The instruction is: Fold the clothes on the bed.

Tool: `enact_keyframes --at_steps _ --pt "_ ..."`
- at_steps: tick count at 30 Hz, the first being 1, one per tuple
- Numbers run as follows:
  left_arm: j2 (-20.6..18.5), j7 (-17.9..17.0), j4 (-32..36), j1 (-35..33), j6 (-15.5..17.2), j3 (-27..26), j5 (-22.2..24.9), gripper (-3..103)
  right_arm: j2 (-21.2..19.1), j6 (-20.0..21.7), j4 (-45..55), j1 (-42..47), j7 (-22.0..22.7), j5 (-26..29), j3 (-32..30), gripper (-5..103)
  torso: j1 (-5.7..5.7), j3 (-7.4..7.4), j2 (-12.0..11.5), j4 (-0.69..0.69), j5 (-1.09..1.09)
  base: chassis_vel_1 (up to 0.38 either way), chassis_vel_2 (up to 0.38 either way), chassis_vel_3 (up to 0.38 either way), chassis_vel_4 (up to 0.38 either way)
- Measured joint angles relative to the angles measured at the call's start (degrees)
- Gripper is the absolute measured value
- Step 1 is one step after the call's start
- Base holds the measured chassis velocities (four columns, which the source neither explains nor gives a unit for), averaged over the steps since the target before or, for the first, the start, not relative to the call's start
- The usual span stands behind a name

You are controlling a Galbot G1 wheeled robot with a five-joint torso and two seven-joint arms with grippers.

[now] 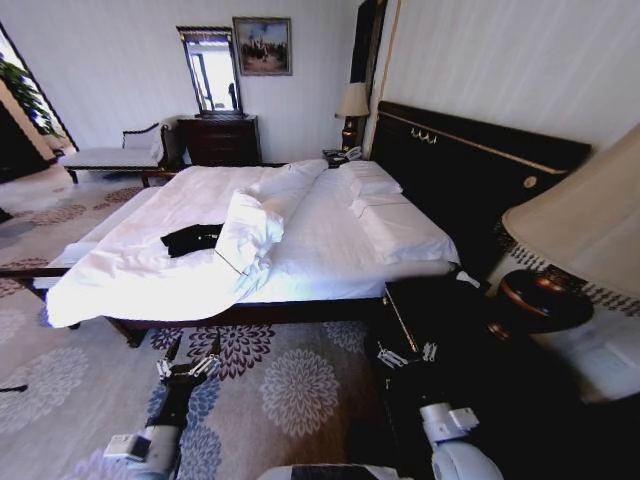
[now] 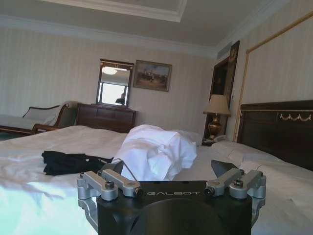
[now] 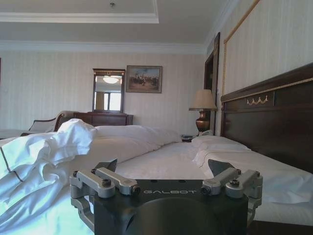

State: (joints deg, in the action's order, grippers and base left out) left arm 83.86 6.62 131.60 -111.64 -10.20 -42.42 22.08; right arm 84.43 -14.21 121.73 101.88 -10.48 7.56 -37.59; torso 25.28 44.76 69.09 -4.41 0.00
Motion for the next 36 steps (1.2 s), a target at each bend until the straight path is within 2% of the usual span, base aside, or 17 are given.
enact_keyframes --at_steps 18,21,23,29,36 --pt "-1.17 0.29 -1.85 1.37 -0.02 -1.78 -0.1 100 -0.67 1.33 1.29 0.02 1.69 0.33 -2.01 100 0.0 0.0 0.0 0.0 0.0 -0.1 0.092 0.098 -0.104" --pt "-2.04 0.4 -3.01 2.12 -0.15 -2.76 0.67 100 -1.1 1.29 1.31 -0.06 2.0 0.2 -2.95 100 0.0 0.0 0.0 0.0 -0.02 -0.107 0.105 0.11 -0.099" --pt "-2.64 0.43 -3.11 2.41 0.47 -3.43 3.27 100 -1.42 1.15 1.39 -0.14 2.19 0.07 -3.8 100 0.0 0.0 0.0 -0.01 0.0 -0.105 0.117 0.097 -0.108" --pt "-3.44 0.59 -3.08 2.36 1.3 -4.23 5.0 100 -1.81 0.89 1.47 -0.47 2.43 0.1 -4.54 100 0.0 0.0 0.0 0.0 -0.01 -0.082 0.1 0.107 -0.09" --pt "-2.79 0.83 -2.02 1.56 1.52 -3.17 5.0 100 -1.12 0.63 0.68 -0.25 2.2 -0.04 -3.47 100 0.0 0.0 0.0 0.0 0.01 -0.085 0.077 0.087 -0.086"
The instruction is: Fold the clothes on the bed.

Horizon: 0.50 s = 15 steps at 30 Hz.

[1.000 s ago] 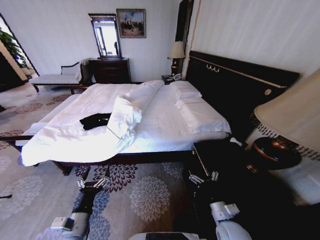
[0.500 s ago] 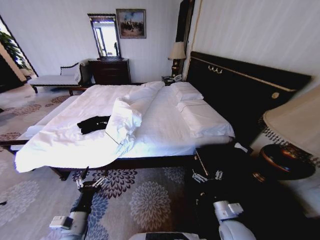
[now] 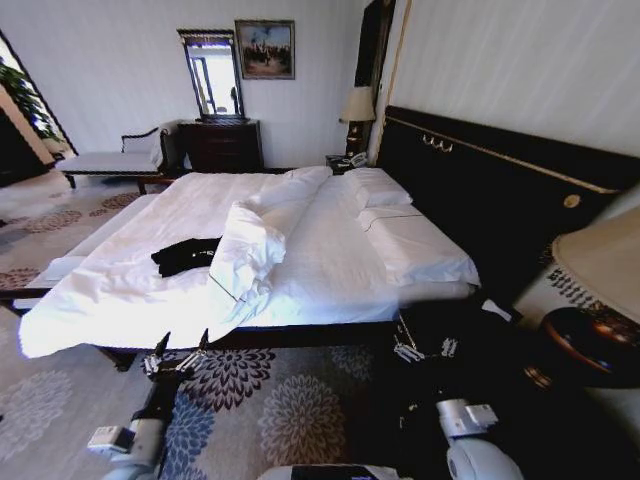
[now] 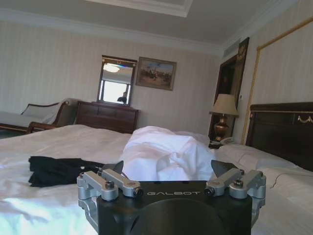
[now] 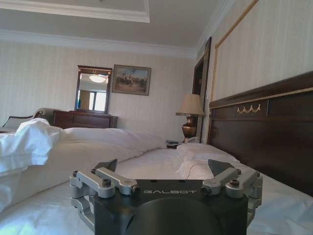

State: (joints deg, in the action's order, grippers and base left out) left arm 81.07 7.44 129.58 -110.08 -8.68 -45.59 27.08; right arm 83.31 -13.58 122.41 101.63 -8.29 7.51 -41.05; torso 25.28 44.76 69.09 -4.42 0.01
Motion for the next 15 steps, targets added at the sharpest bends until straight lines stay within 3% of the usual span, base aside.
enact_keyframes --at_steps 15 --pt "1.55 0.02 -0.07 -0.43 0.16 1.62 -0.2 100 0.53 -0.58 -1.45 -0.04 -0.94 -0.28 0.77 100 0.0 0.0 0.0 0.0 -0.02 -0.107 0.108 0.098 -0.113"
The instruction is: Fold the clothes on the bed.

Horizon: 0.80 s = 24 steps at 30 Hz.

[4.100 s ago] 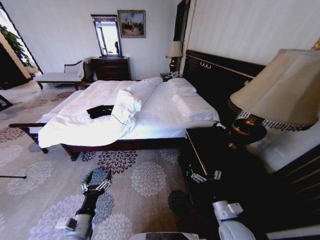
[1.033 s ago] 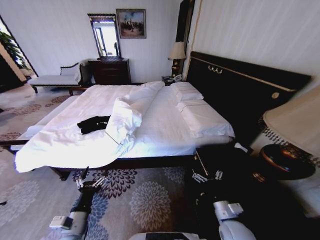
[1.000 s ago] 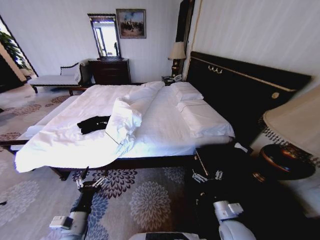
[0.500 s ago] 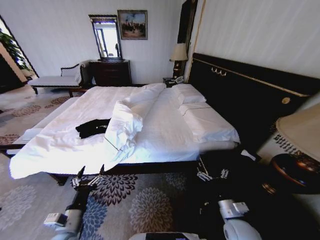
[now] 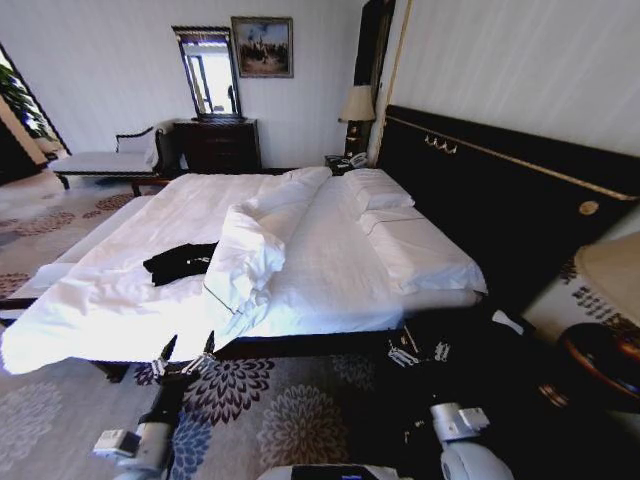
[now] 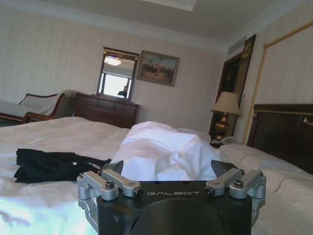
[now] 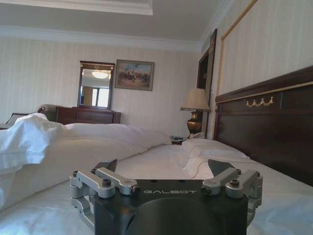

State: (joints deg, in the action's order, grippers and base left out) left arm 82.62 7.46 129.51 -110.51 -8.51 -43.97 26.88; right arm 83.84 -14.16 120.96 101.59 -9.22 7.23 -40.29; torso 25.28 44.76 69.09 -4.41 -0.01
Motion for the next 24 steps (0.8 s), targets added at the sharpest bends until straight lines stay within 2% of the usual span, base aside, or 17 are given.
enact_keyframes --at_steps 12,14,16,18,24 --pt "1.75 0.18 -1.36 -0.76 -1.54 0.97 -2.75 100 -0.42 -0.61 -1.64 -0.66 -0.16 0.07 0.82 100 0.01 0.0 0.0 0.0 0.01 -0.142 0.12 0.131 -0.128" --pt "1.97 0.22 -0.8 -1.2 -1.33 1.5 -1.23 100 -0.46 -0.74 -1.79 -0.69 -0.18 0.19 0.86 100 0.01 0.0 0.0 0.0 0.0 -0.118 0.125 0.109 -0.117" --pt "2.07 0.19 0.72 -1.61 0.3 1.96 3.59 100 -0.64 -0.83 -1.96 -0.88 -0.19 0.53 0.88 100 0.01 0.0 0.0 0.0 0.01 -0.133 0.137 0.121 -0.123" --pt "2.11 0.17 1.02 -1.64 0.62 1.83 4.53 100 -0.72 -0.85 -2.02 -1.06 -0.2 0.69 0.93 100 0.01 0.0 0.0 0.0 0.01 -0.131 0.129 0.123 -0.13" --pt "2.22 0.72 0.3 -2.12 -1.11 1.19 1.38 100 -0.82 -0.85 -2.42 -2.17 -0.26 1.22 1.35 100 0.01 0.0 0.0 0.0 0.01 -0.142 0.149 0.144 -0.143"
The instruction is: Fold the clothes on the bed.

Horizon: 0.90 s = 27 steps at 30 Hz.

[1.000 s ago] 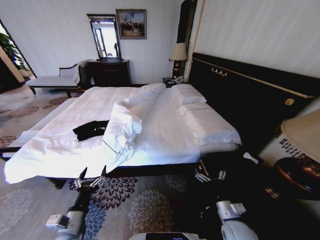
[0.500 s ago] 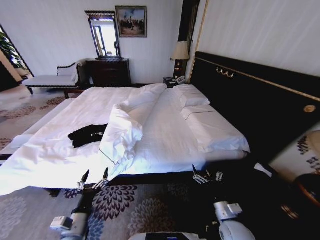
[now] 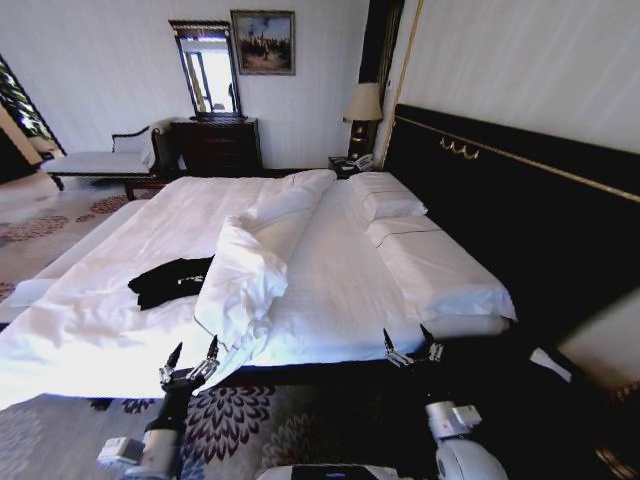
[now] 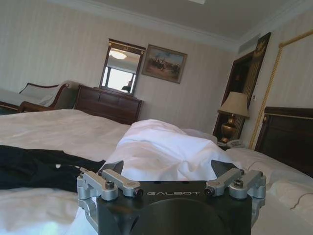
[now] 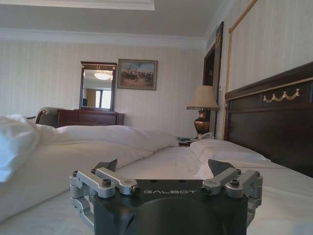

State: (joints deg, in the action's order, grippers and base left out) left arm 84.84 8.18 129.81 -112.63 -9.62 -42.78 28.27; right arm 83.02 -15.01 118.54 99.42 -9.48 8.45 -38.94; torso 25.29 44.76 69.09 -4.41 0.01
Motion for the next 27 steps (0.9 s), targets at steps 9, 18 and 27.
enact_keyframes --at_steps 9,18,27 --pt "0.19 -0.13 0.91 0.31 -0.31 -0.69 -0.83 100 -0.17 -1.1 -0.13 -0.3 -0.5 0.99 0.4 100 0.04 0.02 -0.02 0.0 -0.01 -0.106 0.107 0.115 -0.102" --pt "0.47 -0.65 4.3 -0.22 0.58 -1.62 0.42 100 -0.25 -1.84 0.48 -0.06 -0.97 1.01 -0.13 100 -0.06 -0.01 0.01 0.0 -0.01 -0.007 0.006 0.005 -0.004" --pt "0.59 -0.96 3.63 -0.44 -0.85 -2.73 -1.23 100 0.05 -2.17 0.78 -0.02 -1.2 0.76 0.22 100 0.01 0.01 0.0 0.0 -0.01 0.0 0.0 0.0 0.0"
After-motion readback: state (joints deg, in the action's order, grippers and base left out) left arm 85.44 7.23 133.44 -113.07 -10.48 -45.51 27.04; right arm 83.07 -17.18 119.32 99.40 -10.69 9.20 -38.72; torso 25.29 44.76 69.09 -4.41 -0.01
